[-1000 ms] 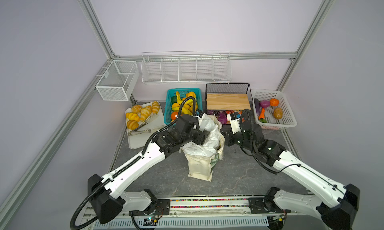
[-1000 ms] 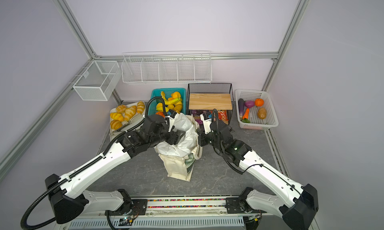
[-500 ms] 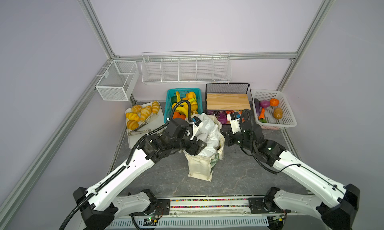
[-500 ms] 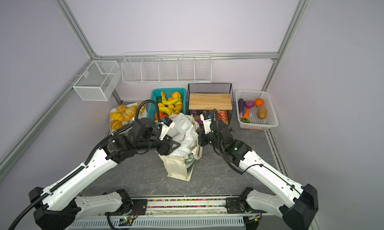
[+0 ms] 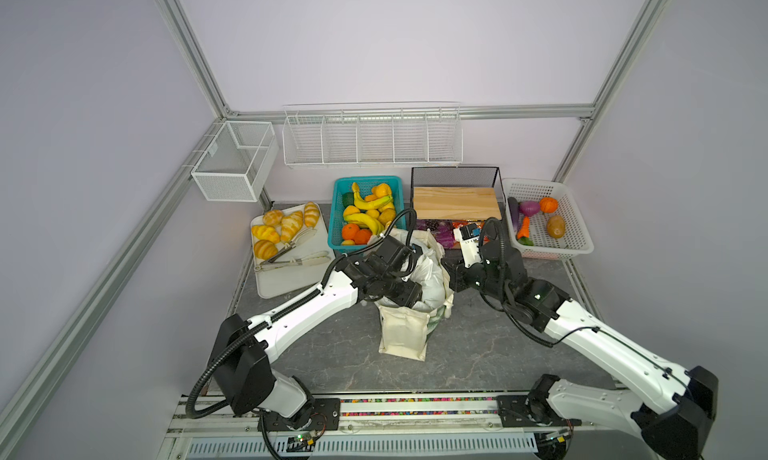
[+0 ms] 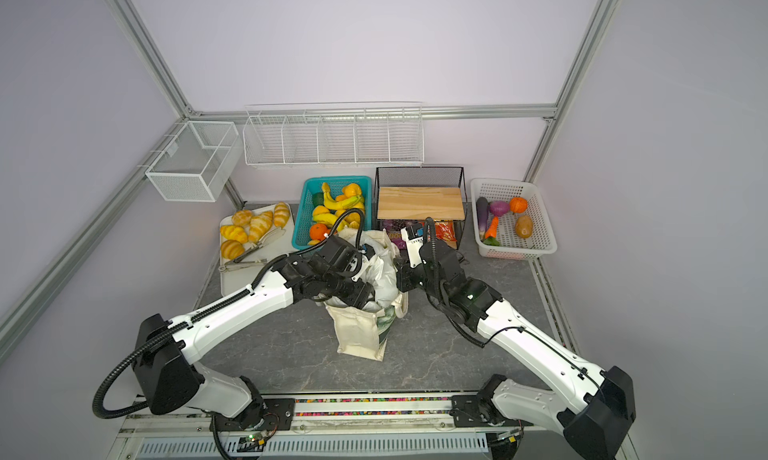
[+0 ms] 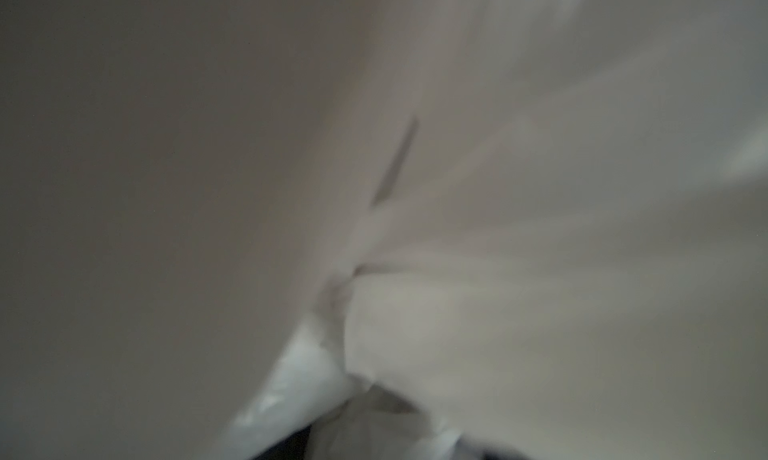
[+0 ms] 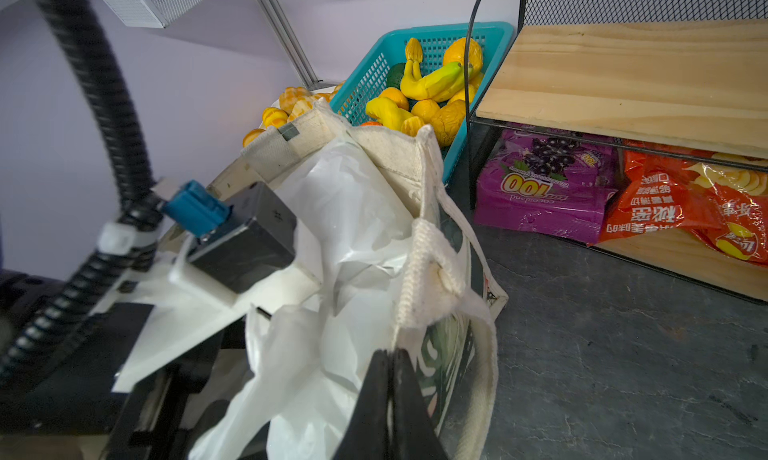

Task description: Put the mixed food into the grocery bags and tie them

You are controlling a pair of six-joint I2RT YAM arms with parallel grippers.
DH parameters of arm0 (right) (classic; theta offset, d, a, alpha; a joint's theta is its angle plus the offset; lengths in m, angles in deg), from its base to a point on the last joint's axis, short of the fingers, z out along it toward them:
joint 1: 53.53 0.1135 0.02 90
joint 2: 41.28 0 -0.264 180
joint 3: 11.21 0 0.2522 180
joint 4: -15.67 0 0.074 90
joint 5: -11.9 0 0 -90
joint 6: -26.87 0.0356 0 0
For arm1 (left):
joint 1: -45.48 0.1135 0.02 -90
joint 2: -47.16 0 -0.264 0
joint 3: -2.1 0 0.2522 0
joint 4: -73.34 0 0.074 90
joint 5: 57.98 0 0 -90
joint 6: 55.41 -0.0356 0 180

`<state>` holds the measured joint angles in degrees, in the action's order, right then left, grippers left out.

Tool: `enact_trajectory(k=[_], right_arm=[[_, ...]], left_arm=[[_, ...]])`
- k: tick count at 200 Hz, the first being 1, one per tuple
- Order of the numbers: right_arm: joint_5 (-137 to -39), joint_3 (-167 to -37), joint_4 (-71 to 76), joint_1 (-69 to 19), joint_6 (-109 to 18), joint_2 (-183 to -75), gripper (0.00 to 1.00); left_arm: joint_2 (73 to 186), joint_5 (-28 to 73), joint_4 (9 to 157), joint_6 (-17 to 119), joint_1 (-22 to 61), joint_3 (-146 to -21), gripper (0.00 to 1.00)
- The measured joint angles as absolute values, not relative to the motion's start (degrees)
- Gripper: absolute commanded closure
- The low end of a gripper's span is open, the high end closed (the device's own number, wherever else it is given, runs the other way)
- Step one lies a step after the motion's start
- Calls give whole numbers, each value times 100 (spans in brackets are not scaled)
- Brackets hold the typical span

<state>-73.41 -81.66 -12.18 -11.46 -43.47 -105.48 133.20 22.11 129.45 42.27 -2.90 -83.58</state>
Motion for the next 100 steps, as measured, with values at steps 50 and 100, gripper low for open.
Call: enact_trajectory(k=[50,100], right_arm=[[-7336,-8166,-1152,-1144,-4369,-10548,93],[-7339,-8164,-1106,-1149,-4369,-10548,93]], left_arm=[[12841,2215,13115,4067,-292,-8419,33],[11733,2281,12864,3971,-137,-8810,31]])
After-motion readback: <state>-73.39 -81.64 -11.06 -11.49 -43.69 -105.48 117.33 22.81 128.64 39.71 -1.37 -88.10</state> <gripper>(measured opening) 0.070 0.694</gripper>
